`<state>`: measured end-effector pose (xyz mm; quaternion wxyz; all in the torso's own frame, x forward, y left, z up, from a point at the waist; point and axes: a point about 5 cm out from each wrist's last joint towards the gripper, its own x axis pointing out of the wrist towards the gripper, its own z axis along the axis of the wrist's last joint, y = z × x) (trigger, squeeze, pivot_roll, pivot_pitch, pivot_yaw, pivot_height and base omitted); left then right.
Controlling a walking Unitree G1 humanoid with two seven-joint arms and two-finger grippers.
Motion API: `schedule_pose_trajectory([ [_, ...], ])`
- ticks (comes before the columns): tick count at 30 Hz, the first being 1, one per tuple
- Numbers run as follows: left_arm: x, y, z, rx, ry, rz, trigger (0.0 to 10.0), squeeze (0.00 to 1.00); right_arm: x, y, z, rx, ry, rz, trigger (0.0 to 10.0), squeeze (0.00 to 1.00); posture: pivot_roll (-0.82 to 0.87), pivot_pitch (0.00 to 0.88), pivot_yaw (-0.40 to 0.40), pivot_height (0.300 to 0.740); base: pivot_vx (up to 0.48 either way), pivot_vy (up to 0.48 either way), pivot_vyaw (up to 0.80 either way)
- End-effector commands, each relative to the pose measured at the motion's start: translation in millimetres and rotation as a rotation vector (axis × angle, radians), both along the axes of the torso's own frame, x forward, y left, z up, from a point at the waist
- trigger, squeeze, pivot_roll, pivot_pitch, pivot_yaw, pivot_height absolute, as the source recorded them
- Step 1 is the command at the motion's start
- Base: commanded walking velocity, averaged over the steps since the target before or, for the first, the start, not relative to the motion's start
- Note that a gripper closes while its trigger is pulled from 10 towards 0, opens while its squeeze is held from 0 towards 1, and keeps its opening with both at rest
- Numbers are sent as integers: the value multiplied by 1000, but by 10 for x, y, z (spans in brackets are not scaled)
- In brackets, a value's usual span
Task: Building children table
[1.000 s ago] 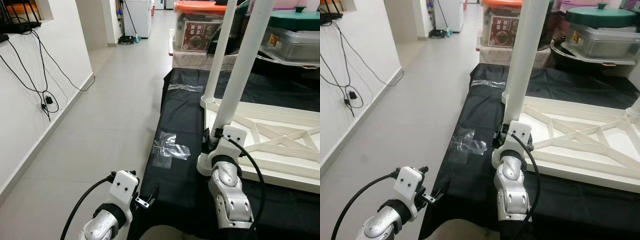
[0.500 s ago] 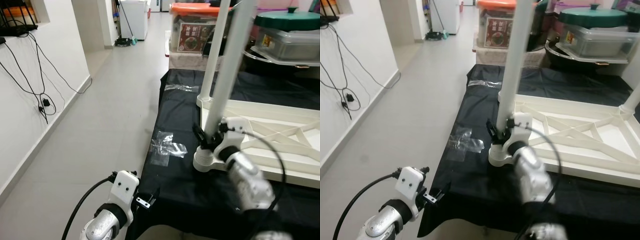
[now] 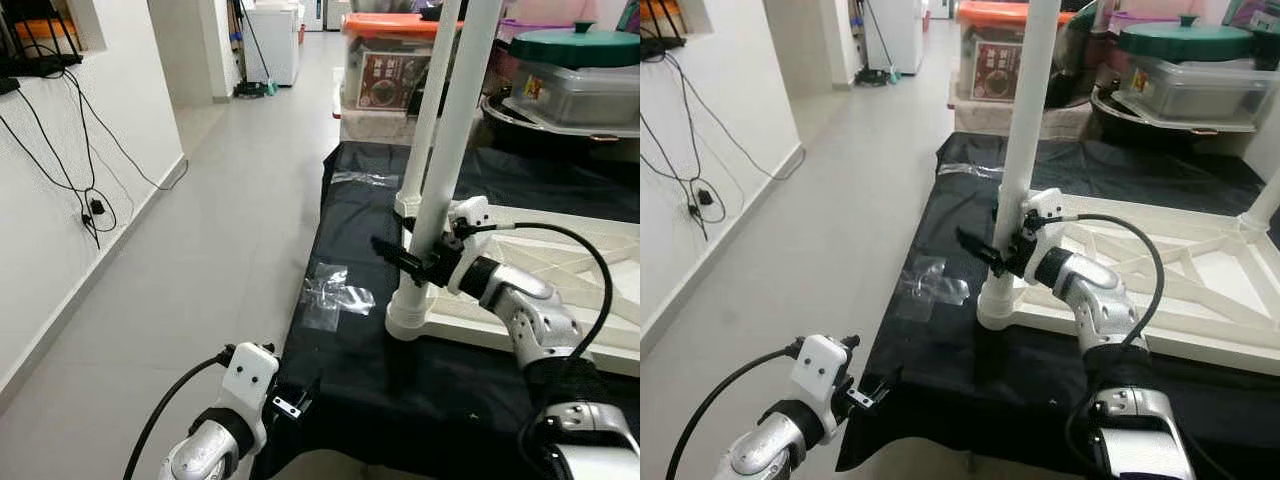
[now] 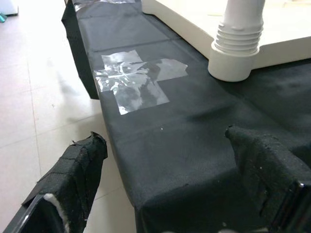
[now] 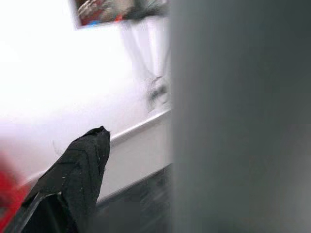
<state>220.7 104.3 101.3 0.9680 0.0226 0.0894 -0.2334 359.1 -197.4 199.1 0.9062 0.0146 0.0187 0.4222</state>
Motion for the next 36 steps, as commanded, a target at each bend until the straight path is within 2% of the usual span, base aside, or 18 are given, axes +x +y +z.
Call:
schedule_pose_trajectory([
  [1,-17,-7,-25,8,8,-2,10000,0,24,32,33,1,14,54,10000,0,102,1,-45,740,0,0,0],
  [6,-19,-6,-23,9,8,-1,10000,0,46,23,55,-4,14,76,10000,0,106,5,-46,740,0,0,0],
  [8,-25,-2,-19,10,8,3,10000,0,90,19,125,-19,16,139,10000,0,108,12,-47,740,0,0,0],
  [9,-26,-2,-17,11,7,4,10000,0,109,15,153,-29,10,153,9098,0,108,12,-48,740,0,0,0],
  [11,-27,-1,-17,11,7,5,10000,0,120,13,168,-35,6,158,9098,0,108,12,-48,740,0,0,0],
  [12,-27,-1,-17,12,7,4,10000,0,124,15,167,-29,13,171,0,0,109,14,-48,740,0,0,0],
  [26,-26,-1,-15,20,5,1,10000,0,108,43,52,-24,9,190,0,0,109,20,-42,740,0,0,0],
  [36,-26,2,-18,21,7,-3,10000,0,84,76,-121,77,-74,-22,0,0,99,23,-34,740,0,0,0],
])
